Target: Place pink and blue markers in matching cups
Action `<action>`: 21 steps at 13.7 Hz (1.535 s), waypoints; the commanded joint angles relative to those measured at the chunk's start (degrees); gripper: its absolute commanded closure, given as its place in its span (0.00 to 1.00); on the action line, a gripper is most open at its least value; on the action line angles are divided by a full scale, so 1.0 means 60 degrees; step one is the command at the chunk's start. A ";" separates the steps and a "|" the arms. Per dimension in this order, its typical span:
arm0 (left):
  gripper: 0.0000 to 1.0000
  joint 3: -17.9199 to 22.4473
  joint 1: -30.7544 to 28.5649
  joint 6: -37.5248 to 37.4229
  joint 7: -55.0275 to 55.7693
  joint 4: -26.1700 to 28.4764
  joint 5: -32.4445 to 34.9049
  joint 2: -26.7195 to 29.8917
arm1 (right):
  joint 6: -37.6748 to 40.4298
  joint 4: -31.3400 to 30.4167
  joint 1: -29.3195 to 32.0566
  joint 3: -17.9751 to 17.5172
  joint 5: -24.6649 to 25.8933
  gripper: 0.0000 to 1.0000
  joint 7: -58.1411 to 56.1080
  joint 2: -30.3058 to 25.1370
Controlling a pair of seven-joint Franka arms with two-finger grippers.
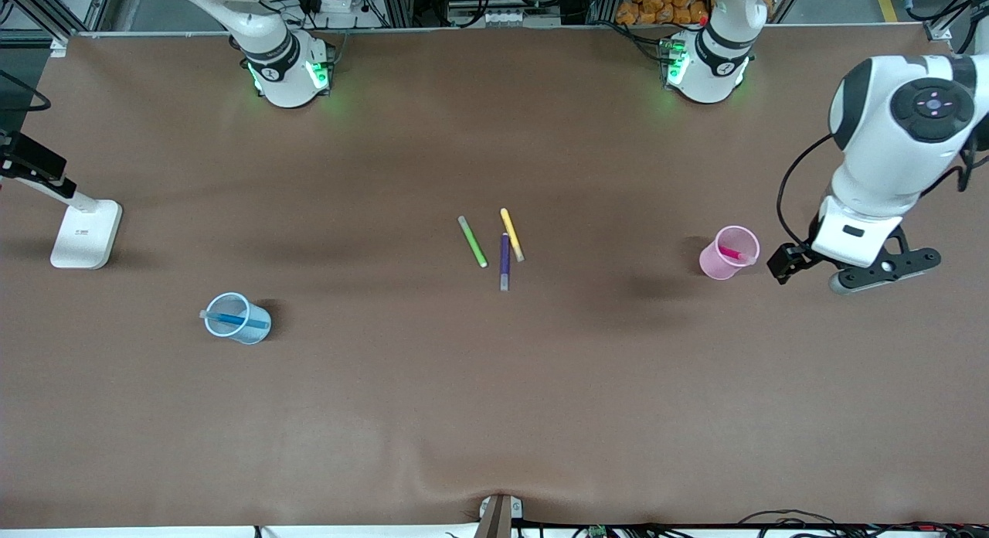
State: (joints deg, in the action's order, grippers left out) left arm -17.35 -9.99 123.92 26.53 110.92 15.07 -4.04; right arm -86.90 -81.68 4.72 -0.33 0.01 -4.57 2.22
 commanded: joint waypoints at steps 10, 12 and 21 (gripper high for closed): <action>0.00 -0.0053 -0.0328 -0.4464 -0.1784 -0.3266 -0.1047 0.0028 | -0.0018 0.0078 0.0136 -0.0164 -0.0207 0.00 0.0059 0.0026; 0.00 -0.0039 -0.0357 -0.5212 -0.1857 -0.3544 -0.1630 0.0160 | -0.0018 0.0078 0.0136 -0.0164 -0.0192 0.00 0.0059 0.0098; 0.00 -0.0242 -0.0620 -0.6150 -0.3158 -0.3825 -0.1911 0.0833 | -0.0004 0.0093 0.0166 -0.0164 -0.0177 0.00 0.0059 0.0099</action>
State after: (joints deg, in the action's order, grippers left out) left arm -17.45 -12.28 89.41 10.70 88.04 4.89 -0.90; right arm -87.02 -81.69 4.73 -0.69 -0.03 -4.58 2.58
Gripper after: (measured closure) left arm 0.000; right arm 0.000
